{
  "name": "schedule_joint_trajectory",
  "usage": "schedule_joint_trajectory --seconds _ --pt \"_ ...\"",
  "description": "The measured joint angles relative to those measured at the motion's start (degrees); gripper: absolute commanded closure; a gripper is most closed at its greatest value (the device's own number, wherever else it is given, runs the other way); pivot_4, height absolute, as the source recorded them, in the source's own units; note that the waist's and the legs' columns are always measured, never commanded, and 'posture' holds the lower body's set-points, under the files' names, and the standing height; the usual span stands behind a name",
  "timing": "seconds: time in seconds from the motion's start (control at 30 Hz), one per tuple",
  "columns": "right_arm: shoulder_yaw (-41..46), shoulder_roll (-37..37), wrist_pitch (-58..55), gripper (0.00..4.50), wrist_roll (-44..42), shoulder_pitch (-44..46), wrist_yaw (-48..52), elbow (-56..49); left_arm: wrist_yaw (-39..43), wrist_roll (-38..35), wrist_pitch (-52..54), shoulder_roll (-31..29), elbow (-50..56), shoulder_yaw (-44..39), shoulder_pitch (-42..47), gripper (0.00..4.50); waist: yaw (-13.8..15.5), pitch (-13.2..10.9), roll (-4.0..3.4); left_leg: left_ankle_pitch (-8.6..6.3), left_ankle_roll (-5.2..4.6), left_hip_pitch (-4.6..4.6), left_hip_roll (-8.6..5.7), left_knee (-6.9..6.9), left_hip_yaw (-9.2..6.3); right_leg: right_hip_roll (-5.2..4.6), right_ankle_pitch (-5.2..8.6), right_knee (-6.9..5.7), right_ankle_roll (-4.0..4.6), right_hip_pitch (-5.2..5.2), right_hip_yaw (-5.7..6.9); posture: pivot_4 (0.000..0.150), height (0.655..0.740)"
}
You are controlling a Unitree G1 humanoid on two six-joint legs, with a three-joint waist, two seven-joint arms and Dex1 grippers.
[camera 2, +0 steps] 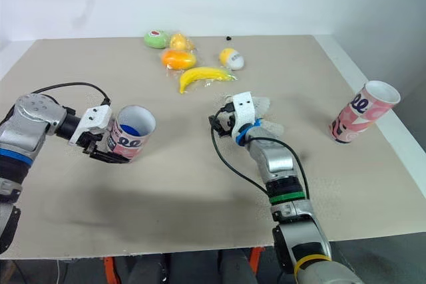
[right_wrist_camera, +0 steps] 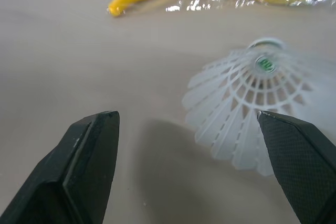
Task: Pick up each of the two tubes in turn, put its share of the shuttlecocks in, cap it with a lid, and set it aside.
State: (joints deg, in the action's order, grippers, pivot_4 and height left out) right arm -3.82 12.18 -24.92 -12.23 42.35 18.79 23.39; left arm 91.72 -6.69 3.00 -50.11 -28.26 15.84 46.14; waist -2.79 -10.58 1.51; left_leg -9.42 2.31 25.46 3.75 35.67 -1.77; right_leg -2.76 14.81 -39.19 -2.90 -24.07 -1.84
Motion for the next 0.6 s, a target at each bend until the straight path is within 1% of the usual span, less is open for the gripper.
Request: schedule_joint_trajectory --seconds 0.03,0.07,0.1,0.13,0.2,0.23,0.27,0.33,0.37,0.4,0.6 --pt "-0.04 -0.10 0.69 0.00 0.66 0.93 -0.03 1.46 0.02 -0.11 0.20 -0.11 0.38 0.17 -0.12 1.10 0.04 0.00 -0.01 0.00 0.00 0.00 0.00 0.00 0.00 0.00 0.00 0.00 0.00 0.00 0.00 0.150 0.6895" --pt "-0.13 -0.21 1.44 0.25 1.30 1.49 -0.04 2.45 0.01 -0.26 0.56 -0.19 0.64 0.18 -0.25 1.13 0.05 0.00 -0.01 0.00 0.00 0.00 0.01 0.00 0.00 0.01 0.00 -0.01 0.00 -0.01 0.00 0.150 0.6895" --pt "-0.17 -0.41 2.57 0.59 2.14 2.39 -0.09 4.20 0.01 -0.76 1.16 -0.33 1.23 0.21 -0.49 1.13 0.05 0.00 -0.01 0.00 0.00 0.00 0.01 0.00 0.00 0.01 0.00 -0.01 0.00 0.00 0.00 0.150 0.6895" --pt "-0.17 -0.57 3.02 0.79 2.56 2.76 -0.13 5.01 0.02 -0.96 1.40 -0.36 1.60 0.28 -0.59 1.13 0.06 0.00 -0.01 0.00 0.00 0.00 0.01 0.00 0.01 0.01 0.00 -0.01 0.01 0.00 -0.01 0.150 0.6895" --pt "-0.17 -0.95 4.23 1.76 3.60 3.34 -0.16 6.59 0.05 -1.39 2.41 -0.43 2.83 0.32 -1.12 1.13 0.06 -0.01 -0.01 0.00 0.00 0.02 0.01 0.00 0.01 0.01 0.00 -0.01 0.01 0.00 -0.01 0.150 0.6895" --pt "-0.17 -1.01 4.44 2.10 3.77 3.45 -0.16 6.97 0.05 -1.50 2.54 -0.43 3.14 0.32 -1.25 1.13 0.06 -0.01 -0.01 0.00 0.00 0.02 0.01 0.00 0.01 0.01 0.00 -0.01 0.01 0.00 -0.01 0.150 0.6895" --pt "-0.10 -1.18 4.85 2.68 4.00 3.63 -0.09 7.55 0.05 -1.70 3.10 -0.47 3.49 0.27 -1.50 1.13 0.06 -0.01 -0.01 0.00 0.00 0.02 0.01 0.00 0.01 0.01 0.00 -0.01 0.02 -0.01 -0.01 0.150 0.6895" --pt "0.04 -1.47 5.05 3.67 4.03 3.75 0.24 7.86 0.05 -1.73 3.65 -0.47 3.78 0.14 -1.69 1.13 0.07 -0.01 -0.01 0.00 0.00 0.02 0.01 0.00 0.01 0.01 0.00 -0.01 0.02 -0.01 -0.01 0.150 0.6895" --pt "0.12 -1.60 5.14 3.98 4.02 3.75 0.50 7.86 0.05 -1.69 3.69 -0.47 3.86 0.13 -1.71 1.13 0.07 -0.01 -0.01 0.00 0.00 0.02 0.01 0.00 0.01 0.01 0.00 -0.01 0.02 -0.01 -0.01 0.150 0.6895" --pt "0.17 -1.77 5.15 4.42 4.01 3.74 1.11 7.84 0.04 -1.60 3.71 -0.47 4.09 0.06 -1.84 1.13 0.07 -0.01 -0.01 0.00 0.00 0.02 0.01 0.01 0.01 0.01 0.00 -0.01 0.02 0.00 -0.01 0.150 0.6895" --pt "0.16 -1.93 5.02 4.47 4.06 3.71 2.47 6.95 0.03 -1.63 3.74 -0.47 4.22 -0.28 -2.34 1.13 0.08 0.00 -0.01 0.00 -0.01 0.02 0.01 0.02 0.01 0.01 0.00 -0.03 0.02 0.00 -0.01 0.150 0.6895"
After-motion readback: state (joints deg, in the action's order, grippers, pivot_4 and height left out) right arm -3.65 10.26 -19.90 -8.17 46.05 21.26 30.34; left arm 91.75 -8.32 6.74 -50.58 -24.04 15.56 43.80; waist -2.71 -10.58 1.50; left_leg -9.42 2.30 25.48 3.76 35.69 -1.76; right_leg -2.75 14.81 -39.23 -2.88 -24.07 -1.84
